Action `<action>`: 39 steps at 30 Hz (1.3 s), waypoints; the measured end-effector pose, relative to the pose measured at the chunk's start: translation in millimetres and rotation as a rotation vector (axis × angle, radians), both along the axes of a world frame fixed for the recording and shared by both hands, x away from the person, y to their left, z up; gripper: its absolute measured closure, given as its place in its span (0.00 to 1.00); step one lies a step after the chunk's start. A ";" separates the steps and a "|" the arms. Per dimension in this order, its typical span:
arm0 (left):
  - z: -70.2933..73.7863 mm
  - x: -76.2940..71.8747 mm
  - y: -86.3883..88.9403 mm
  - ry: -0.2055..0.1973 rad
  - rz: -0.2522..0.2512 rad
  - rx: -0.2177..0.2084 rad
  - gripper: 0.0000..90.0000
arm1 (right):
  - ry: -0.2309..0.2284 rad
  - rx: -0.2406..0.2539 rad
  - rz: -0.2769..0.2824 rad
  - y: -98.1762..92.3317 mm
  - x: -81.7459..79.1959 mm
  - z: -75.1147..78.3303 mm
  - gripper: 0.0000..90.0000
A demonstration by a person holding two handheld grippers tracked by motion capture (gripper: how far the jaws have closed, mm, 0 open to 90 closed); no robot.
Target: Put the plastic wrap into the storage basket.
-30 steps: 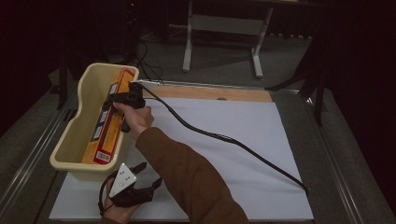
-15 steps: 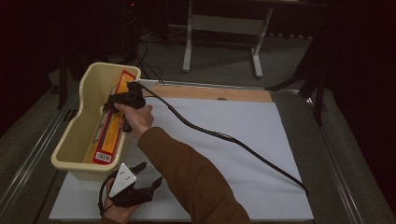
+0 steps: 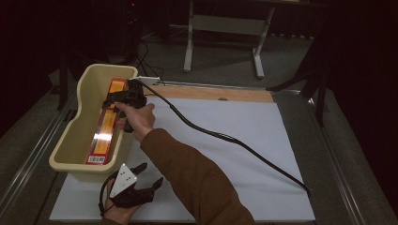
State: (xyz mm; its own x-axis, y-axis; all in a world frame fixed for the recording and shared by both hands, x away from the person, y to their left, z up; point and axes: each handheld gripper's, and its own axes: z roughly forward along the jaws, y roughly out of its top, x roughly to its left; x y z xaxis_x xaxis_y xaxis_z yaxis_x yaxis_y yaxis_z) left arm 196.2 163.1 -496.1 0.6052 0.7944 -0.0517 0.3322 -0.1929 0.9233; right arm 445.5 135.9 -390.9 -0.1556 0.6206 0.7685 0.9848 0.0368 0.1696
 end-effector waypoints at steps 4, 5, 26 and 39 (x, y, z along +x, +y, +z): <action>0.3 -0.4 0.0 -0.003 -0.001 0.002 0.28 | -0.059 -0.032 0.032 -9.2 3.0 6.9 0.38; 0.2 -0.2 0.0 -0.002 0.001 0.001 0.28 | -0.073 -0.047 0.045 -11.2 3.1 8.2 0.39; 1.4 0.0 3.0 -0.003 0.029 0.007 0.28 | -0.558 -0.305 0.379 -50.9 -37.4 21.0 0.46; 3.7 -1.1 -0.9 -0.019 0.023 0.027 0.28 | -0.747 -0.392 0.415 -112.8 -65.7 18.2 0.44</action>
